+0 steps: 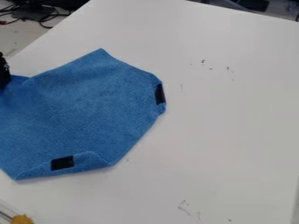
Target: Move the cloth to the left edge of the table
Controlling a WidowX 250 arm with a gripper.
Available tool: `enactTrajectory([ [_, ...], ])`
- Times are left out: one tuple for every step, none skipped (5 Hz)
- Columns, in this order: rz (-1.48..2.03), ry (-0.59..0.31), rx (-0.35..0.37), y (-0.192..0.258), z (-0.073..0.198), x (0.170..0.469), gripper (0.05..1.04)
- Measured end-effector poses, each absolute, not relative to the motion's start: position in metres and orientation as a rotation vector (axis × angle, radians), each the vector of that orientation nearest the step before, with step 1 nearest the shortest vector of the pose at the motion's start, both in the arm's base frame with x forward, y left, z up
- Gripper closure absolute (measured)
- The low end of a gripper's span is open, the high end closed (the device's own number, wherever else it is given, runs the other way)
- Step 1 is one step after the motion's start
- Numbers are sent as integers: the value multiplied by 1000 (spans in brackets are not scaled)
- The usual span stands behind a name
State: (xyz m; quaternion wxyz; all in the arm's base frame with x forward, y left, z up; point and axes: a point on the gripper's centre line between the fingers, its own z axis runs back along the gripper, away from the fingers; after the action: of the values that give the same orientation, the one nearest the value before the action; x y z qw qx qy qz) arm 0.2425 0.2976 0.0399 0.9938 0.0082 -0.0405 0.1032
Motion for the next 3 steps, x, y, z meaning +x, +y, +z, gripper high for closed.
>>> enactTrajectory([
  [240, -96, -44, 284, 60, 244, 83],
  [234, -96, -85, 278, 73, 251, 83],
  [189, -59, -55, 272, 76, 258, 83],
])
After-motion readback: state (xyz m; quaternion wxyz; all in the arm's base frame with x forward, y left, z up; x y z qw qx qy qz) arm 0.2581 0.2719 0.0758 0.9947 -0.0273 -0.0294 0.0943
